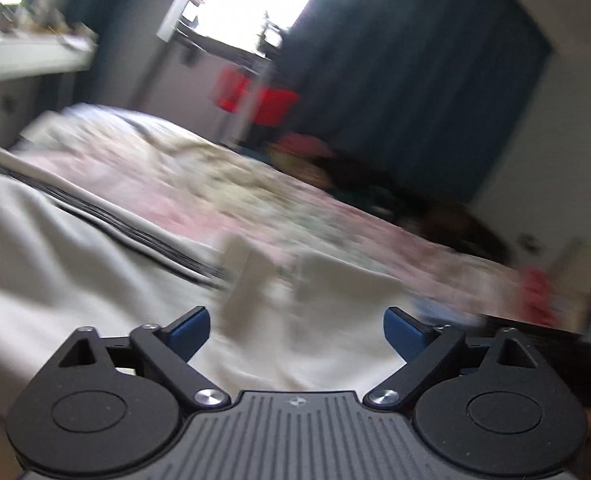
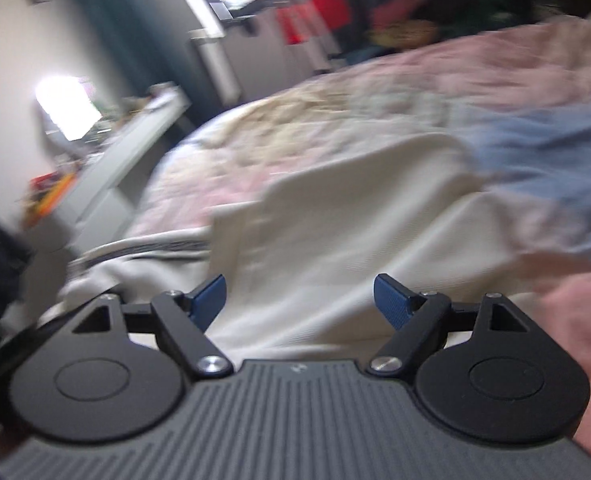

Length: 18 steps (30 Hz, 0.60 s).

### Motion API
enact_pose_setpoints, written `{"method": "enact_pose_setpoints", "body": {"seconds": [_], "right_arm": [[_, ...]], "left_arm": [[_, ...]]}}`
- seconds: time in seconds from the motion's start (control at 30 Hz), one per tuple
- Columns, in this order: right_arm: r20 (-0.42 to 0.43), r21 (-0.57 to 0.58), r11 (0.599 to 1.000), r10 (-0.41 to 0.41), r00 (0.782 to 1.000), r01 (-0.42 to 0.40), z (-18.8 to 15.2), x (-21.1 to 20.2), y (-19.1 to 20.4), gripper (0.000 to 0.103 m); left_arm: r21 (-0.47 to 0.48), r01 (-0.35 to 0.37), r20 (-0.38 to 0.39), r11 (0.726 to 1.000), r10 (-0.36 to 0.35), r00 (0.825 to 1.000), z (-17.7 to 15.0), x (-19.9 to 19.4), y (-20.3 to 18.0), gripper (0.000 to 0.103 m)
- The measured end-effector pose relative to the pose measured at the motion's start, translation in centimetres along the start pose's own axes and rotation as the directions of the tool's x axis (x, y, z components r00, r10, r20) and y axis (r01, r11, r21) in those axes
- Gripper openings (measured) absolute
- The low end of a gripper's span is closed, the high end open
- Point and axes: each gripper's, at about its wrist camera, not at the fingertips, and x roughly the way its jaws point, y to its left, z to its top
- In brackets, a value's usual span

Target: Fold clothes

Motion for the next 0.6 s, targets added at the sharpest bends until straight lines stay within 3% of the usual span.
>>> {"method": "enact_pose_setpoints", "body": {"seconds": [0.1, 0.23, 0.33, 0.43, 0.53, 0.6], "right_arm": [[0.003, 0.040, 0.997, -0.067, 0.998, 0.067, 0.1, 0.6, -1.4, 0.082], [0.073, -0.095, 0.979, -0.173, 0.982, 0.180, 0.3, 0.3, -0.1, 0.082], [0.074, -0.115, 0.984, -0.126, 0.989, 0.134, 0.2, 0.0, 0.4, 0.082], [0.043, -0.081, 0.993, -0.081, 0.996, 0.084, -0.1, 0.2, 0.3, 0.082], [0.019, -0.053, 0.997, -0.046, 0.999, 0.047, -0.3, 0.4, 0.2, 0.082], [0.015, -0.050, 0.998, -0.050, 0.999, 0.050, -0.5, 0.6, 0.1, 0.082]], "left_arm": [[-0.019, 0.040, -0.055, 0.999, -0.041, 0.998, -0.8, 1.4, -0.4, 0.078], [-0.035, 0.025, -0.078, 0.999, -0.027, 0.997, -1.3, 2.7, -0.1, 0.063], [-0.030, 0.033, -0.090, 0.999, -0.036, 0.995, -1.1, 3.2, 0.3, 0.059], [-0.013, -0.017, -0.169, 1.000, 0.014, 0.986, -1.8, 4.2, 0.4, 0.059], [-0.039, -0.013, -0.226, 0.999, 0.004, 0.974, -2.5, 5.0, 1.1, 0.059], [-0.053, -0.014, -0.232, 0.999, 0.001, 0.973, -2.6, 5.2, 1.5, 0.051]]}}
